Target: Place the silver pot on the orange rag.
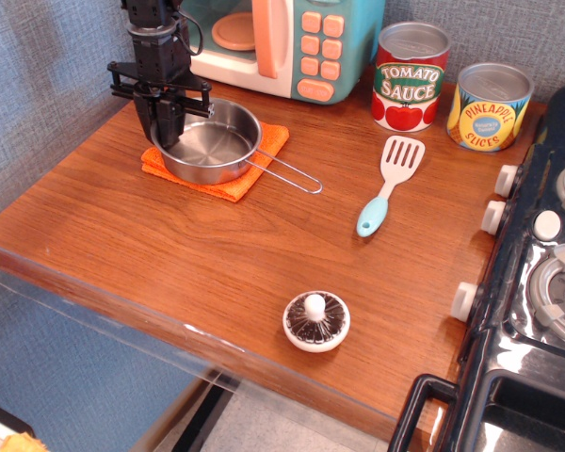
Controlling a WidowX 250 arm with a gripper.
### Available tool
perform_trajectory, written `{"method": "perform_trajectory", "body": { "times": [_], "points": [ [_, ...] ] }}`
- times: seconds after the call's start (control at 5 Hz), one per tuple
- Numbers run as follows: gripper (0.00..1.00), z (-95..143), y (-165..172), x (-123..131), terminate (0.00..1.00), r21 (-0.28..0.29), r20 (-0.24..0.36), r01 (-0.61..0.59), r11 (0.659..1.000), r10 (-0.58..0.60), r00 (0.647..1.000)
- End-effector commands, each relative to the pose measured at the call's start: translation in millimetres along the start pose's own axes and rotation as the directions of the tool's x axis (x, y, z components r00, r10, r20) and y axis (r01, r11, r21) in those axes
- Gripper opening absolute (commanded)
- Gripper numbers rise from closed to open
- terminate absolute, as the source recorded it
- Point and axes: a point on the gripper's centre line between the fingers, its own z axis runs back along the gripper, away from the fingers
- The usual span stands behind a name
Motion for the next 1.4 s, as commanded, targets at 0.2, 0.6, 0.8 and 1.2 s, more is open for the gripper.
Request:
{"method": "perform_trajectory", "body": {
  "times": [0.2, 0.6, 0.8, 1.2],
  "points": [
    [1.00, 44.8, -11.0, -10.6, 0.00, 0.036, 0.082, 0.038, 0.999, -0.041, 0.996],
    [1.00, 82.6, -47.7, -38.2, 0.00, 0.067, 0.099, 0.090, 0.994, -0.096, 0.990],
    [1.00, 86.4, -68.6, -60.3, 0.00, 0.059, 0.084, 0.084, 0.995, -0.089, 0.992],
    [1.00, 73.7, -103.0, -106.2, 0.00, 0.037, 0.071, 0.128, 0.991, -0.130, 0.989]
  ]
}}
